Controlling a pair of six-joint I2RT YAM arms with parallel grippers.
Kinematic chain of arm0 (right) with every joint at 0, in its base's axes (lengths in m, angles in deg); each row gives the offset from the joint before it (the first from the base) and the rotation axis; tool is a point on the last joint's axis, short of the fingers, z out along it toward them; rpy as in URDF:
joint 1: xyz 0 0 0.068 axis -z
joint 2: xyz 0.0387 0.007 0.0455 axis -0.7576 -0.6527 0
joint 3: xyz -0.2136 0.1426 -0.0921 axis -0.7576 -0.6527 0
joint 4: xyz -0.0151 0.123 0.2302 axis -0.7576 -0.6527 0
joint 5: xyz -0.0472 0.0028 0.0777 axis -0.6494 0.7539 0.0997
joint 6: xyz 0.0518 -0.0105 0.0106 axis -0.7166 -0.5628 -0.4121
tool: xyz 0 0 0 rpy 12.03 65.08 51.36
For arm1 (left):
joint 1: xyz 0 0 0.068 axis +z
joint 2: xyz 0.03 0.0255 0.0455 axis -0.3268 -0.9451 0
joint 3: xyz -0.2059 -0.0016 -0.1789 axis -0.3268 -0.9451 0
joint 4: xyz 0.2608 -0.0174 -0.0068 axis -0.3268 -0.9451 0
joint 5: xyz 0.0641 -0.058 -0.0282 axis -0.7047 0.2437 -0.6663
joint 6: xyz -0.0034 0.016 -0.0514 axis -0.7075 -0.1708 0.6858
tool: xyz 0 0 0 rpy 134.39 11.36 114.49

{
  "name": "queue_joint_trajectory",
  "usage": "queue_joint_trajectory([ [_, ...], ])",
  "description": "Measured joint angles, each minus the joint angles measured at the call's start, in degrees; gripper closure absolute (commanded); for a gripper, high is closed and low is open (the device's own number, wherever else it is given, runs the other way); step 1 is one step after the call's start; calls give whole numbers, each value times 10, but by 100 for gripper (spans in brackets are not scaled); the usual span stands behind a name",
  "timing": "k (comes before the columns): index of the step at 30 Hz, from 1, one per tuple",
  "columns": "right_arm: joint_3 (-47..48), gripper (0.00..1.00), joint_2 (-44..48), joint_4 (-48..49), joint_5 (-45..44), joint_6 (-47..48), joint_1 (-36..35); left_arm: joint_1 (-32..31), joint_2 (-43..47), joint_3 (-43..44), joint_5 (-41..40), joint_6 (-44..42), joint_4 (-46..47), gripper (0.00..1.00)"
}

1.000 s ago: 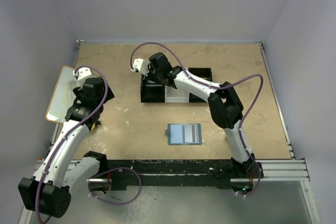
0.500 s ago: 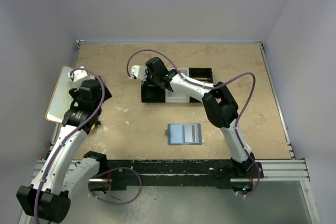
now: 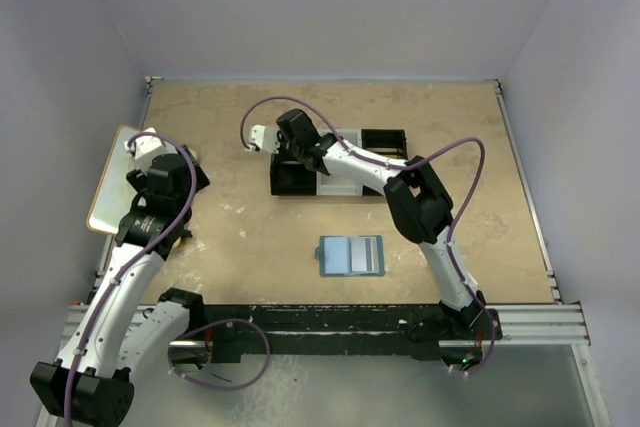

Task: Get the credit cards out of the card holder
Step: Place the credit card in the storage box.

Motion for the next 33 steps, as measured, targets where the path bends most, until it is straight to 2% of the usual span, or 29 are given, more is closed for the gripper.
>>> queue_joint_trajectory([
  [23,-45,97,-15,72,-30,26,-1,0,-8,-8,3,0,5,23],
  [27,-47,93,-23,82,-39,30,-1,0,-8,-8,6,0,5,23],
  [33,-63,81,-23,85,-44,38,-2,0,-7,-8,11,0,7,23],
])
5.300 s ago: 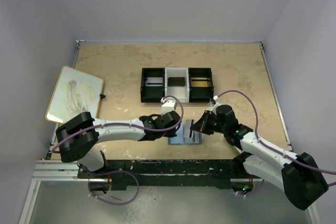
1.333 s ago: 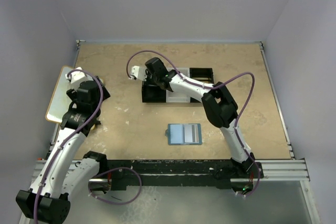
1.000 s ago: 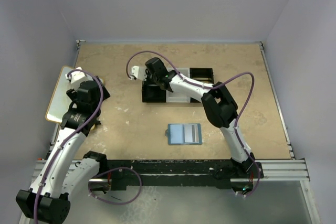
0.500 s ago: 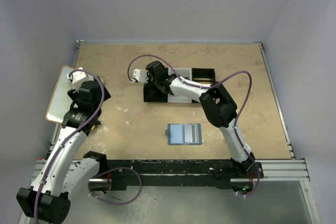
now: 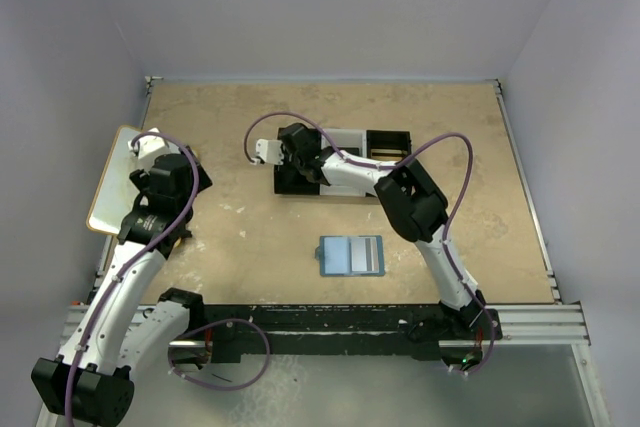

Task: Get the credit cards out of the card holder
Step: Place the credit card in the storage box.

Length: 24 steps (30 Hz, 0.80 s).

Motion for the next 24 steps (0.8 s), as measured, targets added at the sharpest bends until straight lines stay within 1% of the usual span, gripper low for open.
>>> queue_joint_trajectory([
  [3,-2,74,-1,-2,0,2,0,0,0,0,1,0,2,23],
  [6,-2,72,-1,-2,0,-1,0,0,0,0,3,0,5,23],
  [8,-2,66,-1,-5,0,-2,0,0,0,0,4,0,6,23],
  [13,-2,63,0,-12,14,-15,0,0,0,0,6,0,6,23],
  [14,-2,59,0,-15,16,-19,0,0,0,0,7,0,6,23],
  [15,-2,58,0,-16,17,-21,0,0,0,0,7,0,6,23],
  [22,-1,55,3,-23,30,-43,2,0,0,-1,14,0,6,23],
  [24,-1,52,7,-31,41,-53,2,0,-2,-1,16,0,6,23],
])
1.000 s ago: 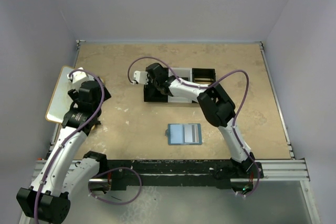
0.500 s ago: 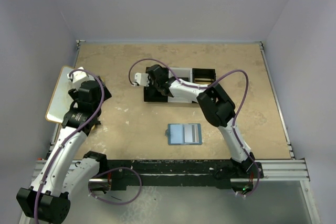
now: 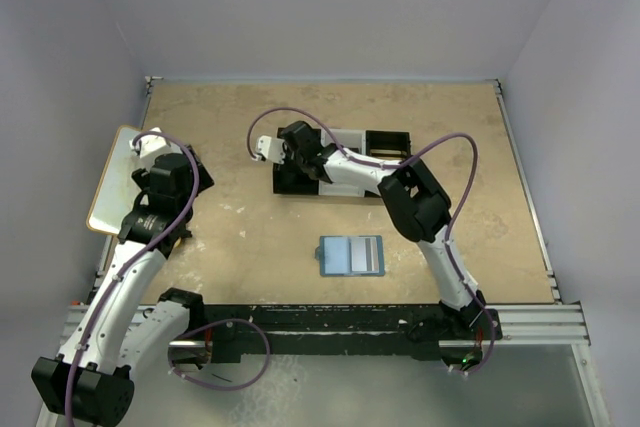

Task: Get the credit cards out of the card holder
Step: Place the credit card in the storage box.

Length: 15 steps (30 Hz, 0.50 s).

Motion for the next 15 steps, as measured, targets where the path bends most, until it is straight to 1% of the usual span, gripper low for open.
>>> queue_joint_trajectory([
  [9,4,49,39,-11,48,-55,7,0,0,0,3,0,0,23],
  [11,-5,47,67,0,54,-75,9,0,0,0,4,0,0,23],
  [13,-48,46,123,40,65,-97,12,0,0,0,7,0,1,23],
  [14,-80,40,161,65,68,-111,13,0,0,0,9,0,1,23],
  [15,-113,30,202,89,69,-125,15,0,0,0,11,0,1,23],
])
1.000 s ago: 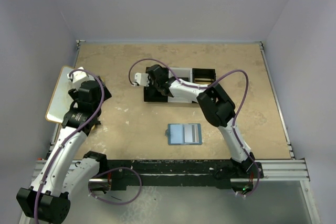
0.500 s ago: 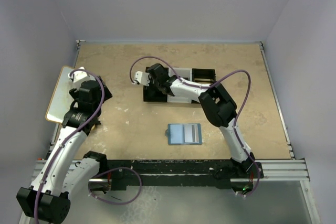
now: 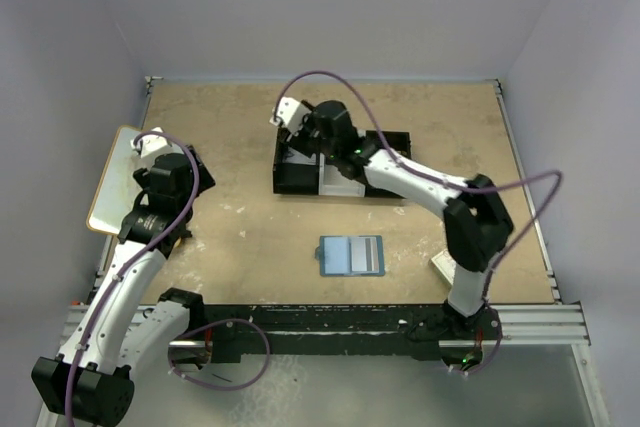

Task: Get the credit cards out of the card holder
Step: Place the credit card in the storage box, then adjust the card holder at the center of the board.

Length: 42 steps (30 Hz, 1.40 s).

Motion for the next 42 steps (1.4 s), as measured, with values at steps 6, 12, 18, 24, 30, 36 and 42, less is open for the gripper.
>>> queue_joint_trajectory([
  [6,-157,16,223,117,-30,-164,19,0,3,-3,12,-1,3,23],
  [12,-305,20,385,101,-50,-361,43,0,-4,-3,40,-3,6,24],
  [18,-391,27,483,-51,-49,-555,42,0,-6,-10,73,-7,19,25],
  [24,-495,35,577,-132,-27,-708,42,0,-21,-10,87,-8,22,25],
  [30,-556,35,589,-187,4,-804,42,0,-31,-10,96,-17,25,25],
  [36,-581,41,556,-184,52,-827,42,0,-42,-10,99,-20,26,25],
  [42,-581,41,503,-160,76,-827,42,0,-48,-10,102,-21,28,26],
])
